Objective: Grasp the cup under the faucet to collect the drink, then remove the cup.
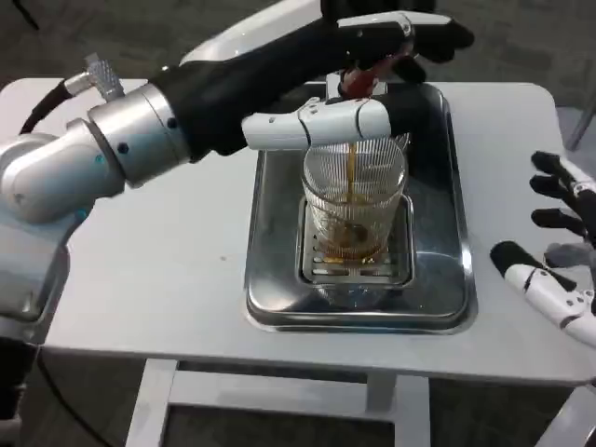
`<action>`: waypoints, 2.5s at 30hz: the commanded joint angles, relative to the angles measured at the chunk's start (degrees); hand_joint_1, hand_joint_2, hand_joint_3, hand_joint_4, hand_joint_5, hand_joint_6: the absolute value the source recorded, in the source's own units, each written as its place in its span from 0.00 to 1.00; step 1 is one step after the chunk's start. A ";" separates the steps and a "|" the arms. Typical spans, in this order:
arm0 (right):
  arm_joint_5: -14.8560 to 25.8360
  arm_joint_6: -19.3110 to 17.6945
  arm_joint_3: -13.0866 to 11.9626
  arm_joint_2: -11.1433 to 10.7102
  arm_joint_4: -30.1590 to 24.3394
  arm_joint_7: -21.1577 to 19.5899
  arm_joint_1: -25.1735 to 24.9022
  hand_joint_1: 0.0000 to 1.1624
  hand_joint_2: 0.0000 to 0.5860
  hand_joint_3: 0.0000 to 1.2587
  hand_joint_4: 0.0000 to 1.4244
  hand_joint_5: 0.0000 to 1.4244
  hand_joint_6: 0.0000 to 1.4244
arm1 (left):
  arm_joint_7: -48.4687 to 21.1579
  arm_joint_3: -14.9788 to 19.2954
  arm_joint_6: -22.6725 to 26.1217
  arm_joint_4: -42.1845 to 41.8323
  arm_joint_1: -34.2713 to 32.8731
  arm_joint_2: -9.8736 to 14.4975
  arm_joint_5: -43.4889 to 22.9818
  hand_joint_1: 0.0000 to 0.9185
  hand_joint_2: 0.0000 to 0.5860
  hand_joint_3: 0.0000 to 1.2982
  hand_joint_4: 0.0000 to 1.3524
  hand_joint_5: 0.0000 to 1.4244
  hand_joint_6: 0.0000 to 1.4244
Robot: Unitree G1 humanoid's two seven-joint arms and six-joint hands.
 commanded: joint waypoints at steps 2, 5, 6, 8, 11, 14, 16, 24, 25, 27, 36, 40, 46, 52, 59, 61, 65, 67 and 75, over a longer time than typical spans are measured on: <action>2.35 -1.17 0.39 0.22 1.17 -2.01 -0.88 0.49 0.45 0.04 0.06 0.11 0.14 | -1.80 -1.78 0.88 1.24 2.72 1.30 2.41 0.00 0.21 0.14 0.11 0.17 0.17; 3.06 -1.54 1.43 0.42 2.04 -3.04 -1.60 0.50 0.43 0.05 0.05 0.09 0.13 | -1.79 -1.70 0.78 1.39 2.69 1.38 2.37 0.00 0.21 0.14 0.11 0.17 0.17; 3.33 -1.96 1.96 0.49 2.60 -3.33 -1.96 0.51 0.43 0.05 0.05 0.08 0.12 | -1.82 -1.68 0.73 1.44 2.66 1.42 2.35 0.00 0.21 0.14 0.11 0.17 0.17; 3.67 -2.72 2.79 0.44 3.48 -3.89 -2.42 0.52 0.43 0.04 0.04 0.06 0.12 | -1.87 -1.65 0.62 1.54 2.62 1.48 2.30 0.00 0.21 0.14 0.11 0.16 0.17; 3.63 -3.79 4.06 0.48 4.60 -4.81 -2.81 0.53 0.42 0.03 0.04 0.06 0.14 | -1.93 -1.59 0.46 1.69 2.57 1.59 2.25 0.00 0.21 0.14 0.11 0.16 0.17; 3.45 -5.12 5.62 0.69 5.99 -5.79 -3.16 0.53 0.42 0.02 0.03 0.06 0.15 | -2.02 -1.54 0.29 1.94 2.55 1.72 2.22 0.00 0.21 0.14 0.11 0.16 0.17; 3.20 -5.67 6.50 0.91 6.66 -6.62 -3.41 0.54 0.42 0.02 0.03 0.06 0.15 | -2.05 -1.55 0.15 2.11 2.50 1.76 2.22 0.00 0.21 0.14 0.11 0.16 0.17; 2.01 -7.28 10.51 2.39 10.36 -10.24 -6.25 0.54 0.42 0.02 0.03 0.06 0.15 | -2.10 -1.41 -0.29 2.67 2.27 1.90 2.09 0.00 0.21 0.14 0.11 0.16 0.17; 2.01 -7.50 10.95 2.58 11.02 -10.49 -6.88 0.54 0.42 0.02 0.03 0.06 0.15 | -2.11 -1.36 -0.30 2.66 2.27 1.96 2.06 0.00 0.21 0.14 0.11 0.16 0.17; 2.01 -7.86 11.81 2.98 12.45 -10.98 -8.17 0.54 0.42 0.02 0.03 0.06 0.15 | -2.13 -1.25 -0.27 2.57 2.26 2.05 1.96 0.00 0.20 0.14 0.11 0.16 0.17; 1.48 -9.14 14.17 4.25 16.16 -13.49 -10.37 0.54 0.42 0.01 0.02 0.05 0.14 | -2.29 -1.12 0.04 1.96 2.38 2.31 1.76 0.00 0.16 0.14 0.11 0.16 0.17; 1.46 -9.72 14.83 4.87 17.94 -14.24 -11.47 0.54 0.42 0.01 0.02 0.05 0.14 | -2.33 -1.06 0.28 1.63 2.40 2.48 1.72 0.00 0.14 0.14 0.11 0.16 0.17; 1.85 -10.43 15.30 5.24 19.99 -14.80 -13.15 0.54 0.42 0.02 0.02 0.05 0.14 | -2.37 -0.97 0.65 0.98 2.57 2.77 1.65 0.00 0.13 0.14 0.11 0.16 0.17; 2.82 -11.24 15.50 5.69 21.89 -14.86 -14.69 0.53 0.41 0.03 0.03 0.05 0.14 | -2.30 -1.03 0.89 0.57 2.69 2.86 1.56 0.00 0.10 0.14 0.11 0.16 0.17; 3.00 -11.57 16.08 6.52 23.23 -14.95 -15.83 0.52 0.42 0.03 0.03 0.06 0.14 | -2.25 -0.98 1.15 0.21 2.88 3.06 1.54 0.00 0.09 0.14 0.11 0.16 0.17; 2.96 -11.62 16.29 6.77 23.60 -14.99 -16.14 0.52 0.42 0.03 0.03 0.06 0.14 | -2.21 -0.94 1.25 0.05 2.93 3.08 1.52 0.00 0.08 0.14 0.11 0.16 0.17; 3.01 -11.72 16.51 7.21 24.23 -14.95 -16.62 0.52 0.42 0.03 0.03 0.06 0.14 | -2.10 -0.81 1.54 -0.51 3.07 3.17 1.49 0.00 0.08 0.13 0.11 0.16 0.17; 3.10 -11.79 16.60 7.37 24.59 -14.96 -16.88 0.52 0.42 0.03 0.03 0.06 0.14 | -2.05 -0.74 1.72 -0.82 3.14 3.21 1.45 0.00 0.08 0.13 0.11 0.16 0.17; 3.97 -12.01 16.88 7.96 26.19 -14.82 -18.06 0.52 0.42 0.03 0.03 0.06 0.14 | -1.94 -0.32 2.67 -2.11 3.47 3.39 1.25 0.00 0.07 0.13 0.11 0.16 0.17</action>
